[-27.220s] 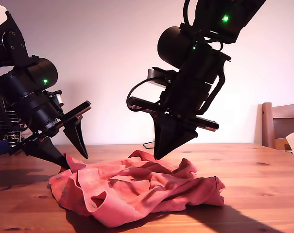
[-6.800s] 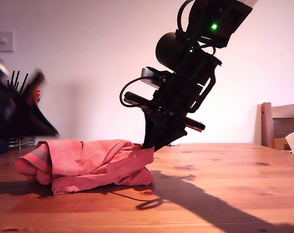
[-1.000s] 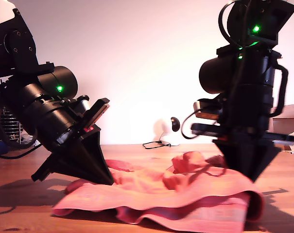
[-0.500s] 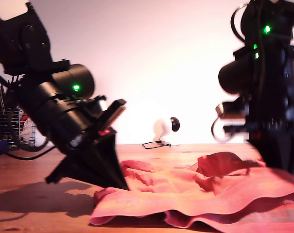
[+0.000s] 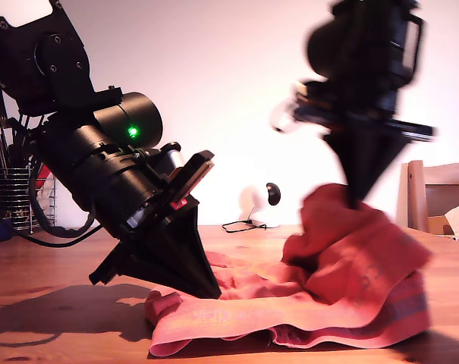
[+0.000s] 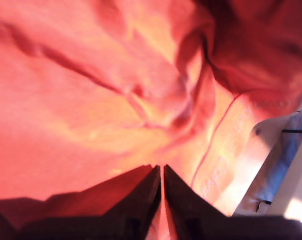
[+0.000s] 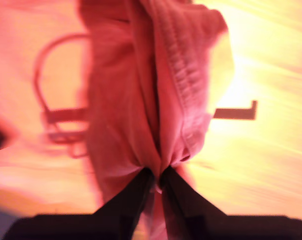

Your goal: Fold the underwear in front of you. After folding it, place it to the right side.

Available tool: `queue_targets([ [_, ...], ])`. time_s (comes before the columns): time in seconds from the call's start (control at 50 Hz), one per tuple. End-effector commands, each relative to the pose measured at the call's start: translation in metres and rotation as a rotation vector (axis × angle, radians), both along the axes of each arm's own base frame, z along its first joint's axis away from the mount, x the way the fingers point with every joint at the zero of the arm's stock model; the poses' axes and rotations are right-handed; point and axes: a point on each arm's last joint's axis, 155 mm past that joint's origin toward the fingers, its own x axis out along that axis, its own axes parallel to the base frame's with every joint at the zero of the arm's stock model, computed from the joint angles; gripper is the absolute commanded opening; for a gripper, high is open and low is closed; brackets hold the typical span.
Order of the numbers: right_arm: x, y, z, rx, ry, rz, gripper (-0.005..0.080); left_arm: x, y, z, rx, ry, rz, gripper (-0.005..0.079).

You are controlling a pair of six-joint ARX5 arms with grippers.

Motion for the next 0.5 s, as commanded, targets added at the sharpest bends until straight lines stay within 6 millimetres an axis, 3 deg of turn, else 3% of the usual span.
queue_targets([
  [0.0,-0.004,0.014,0.008,0.027,-0.018,0.019,-0.0013,0.002,0.001,0.004,-0.008,-0.018,0.002,-0.0021],
  [0.48,-0.029,0.098,0.019,0.204,-0.023,0.058,-0.0013,0.001,0.001,0.004,-0.006,-0.016,-0.001,-0.0021],
])
